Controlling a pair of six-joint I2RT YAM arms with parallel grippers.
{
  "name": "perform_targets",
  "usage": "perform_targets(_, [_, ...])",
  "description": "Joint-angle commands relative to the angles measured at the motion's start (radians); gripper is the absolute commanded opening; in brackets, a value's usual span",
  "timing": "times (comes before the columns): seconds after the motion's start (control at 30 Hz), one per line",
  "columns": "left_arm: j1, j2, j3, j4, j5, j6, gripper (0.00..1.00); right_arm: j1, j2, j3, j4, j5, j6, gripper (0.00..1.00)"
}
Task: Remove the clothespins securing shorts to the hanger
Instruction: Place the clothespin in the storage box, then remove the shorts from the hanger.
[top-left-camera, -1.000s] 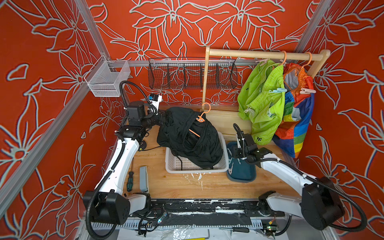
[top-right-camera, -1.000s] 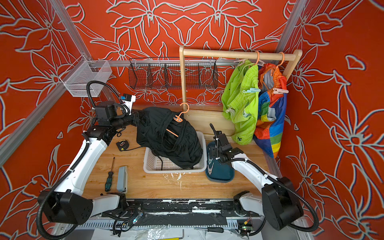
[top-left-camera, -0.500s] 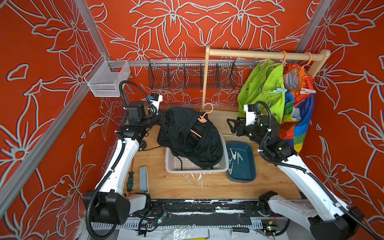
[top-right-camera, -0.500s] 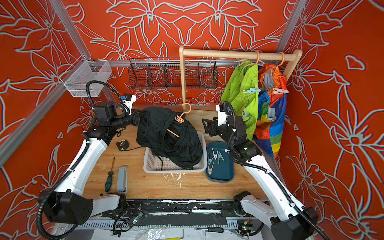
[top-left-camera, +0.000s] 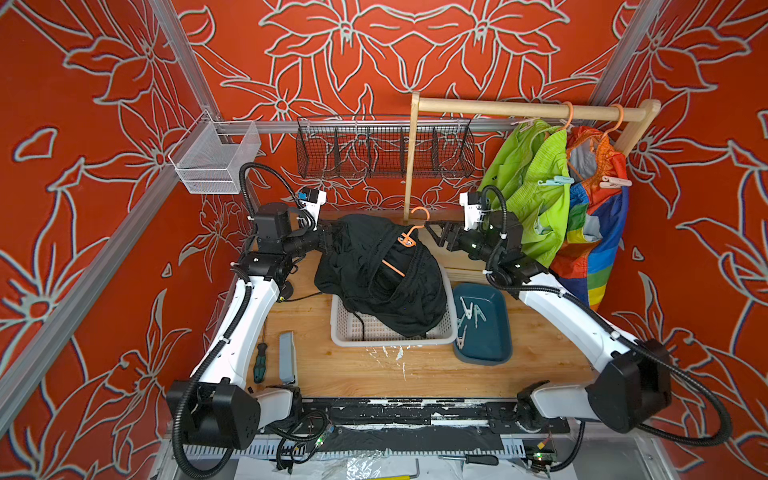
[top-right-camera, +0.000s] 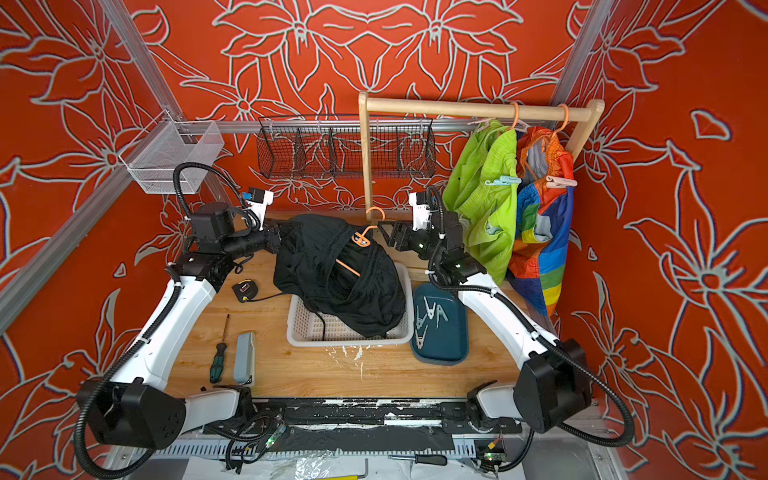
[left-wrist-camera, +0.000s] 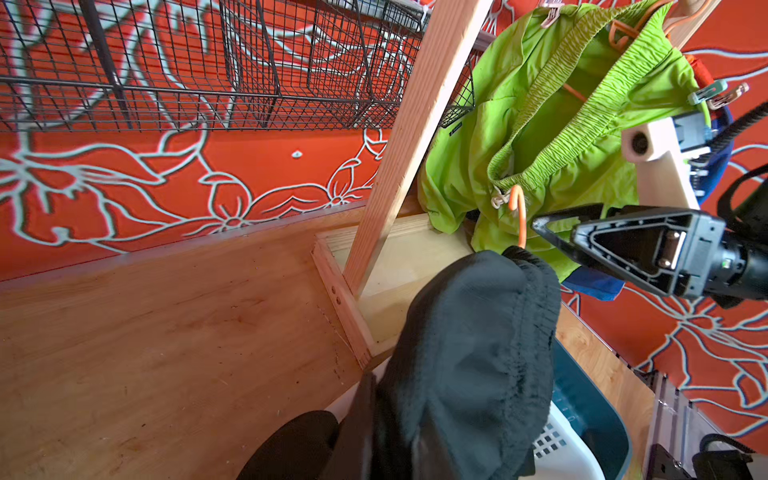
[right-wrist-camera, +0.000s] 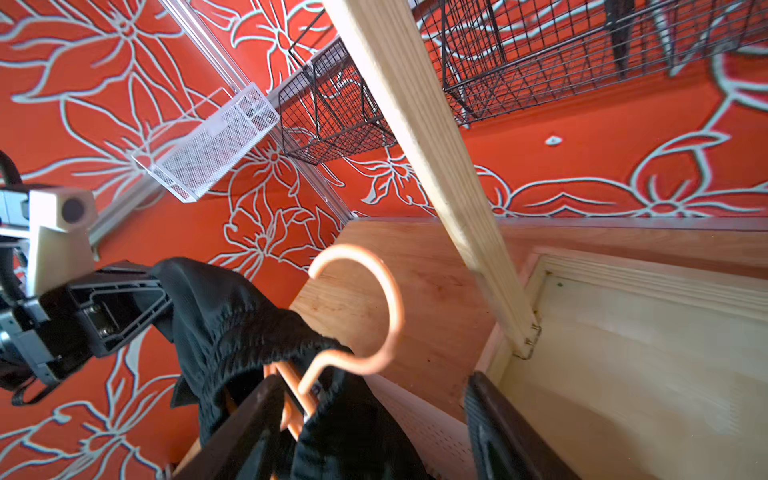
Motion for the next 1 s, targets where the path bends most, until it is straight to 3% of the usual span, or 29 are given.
perform_targets(0.0, [0.006, -0.029, 0.007, 0.061, 0.039, -0.019, 0.0, -0.002, 0.032, 0.029, 0.13, -0.046, 0.092, 0.71])
perform_targets(0.27, [0.007, -0.036, 0.006, 0.065, 0.036, -0.017, 0.0, -0.002, 0.1, 0.035, 0.229, -0.101, 0.168, 0.63])
perform_targets(0.37, [0.007, -0.035, 0.004, 0.066, 0.036, -0.017, 0.0, -0.002, 0.108, 0.03, 0.252, -0.119, 0.183, 0.51])
perform_targets(0.5, [0.007, -0.029, 0.005, 0.065, 0.03, -0.017, 0.0, -0.003, 0.108, 0.03, 0.266, -0.136, 0.195, 0.17])
perform_targets(0.53, [0.007, -0.028, 0.006, 0.064, 0.03, -0.017, 0.0, -0.002, 0.108, 0.032, 0.264, -0.138, 0.194, 0.12])
perform_targets(0.67, [0.007, -0.023, 0.006, 0.066, 0.031, -0.022, 0.0, -0.002, 0.103, 0.04, 0.261, -0.14, 0.188, 0.0])
perform_targets(0.77, [0.007, -0.008, 0.015, 0.055, 0.034, -0.028, 0.0, -0.002, 0.096, 0.056, 0.235, -0.135, 0.166, 0.0])
perform_targets(0.8, [0.007, 0.001, 0.025, 0.042, 0.029, -0.028, 0.07, -0.002, 0.091, 0.065, 0.217, -0.133, 0.151, 0.0])
perform_targets(0.83, [0.007, 0.007, 0.032, 0.031, 0.022, -0.029, 0.34, -0.002, 0.085, 0.076, 0.196, -0.128, 0.132, 0.0])
perform_targets(0.93, [0.006, 0.008, 0.035, 0.022, -0.017, -0.028, 0.97, -0.002, 0.058, 0.127, 0.078, -0.094, 0.035, 0.0])
perform_targets(0.97, [0.008, 0.005, 0.035, 0.02, -0.032, -0.026, 0.97, -0.002, 0.051, 0.142, 0.042, -0.082, 0.002, 0.0])
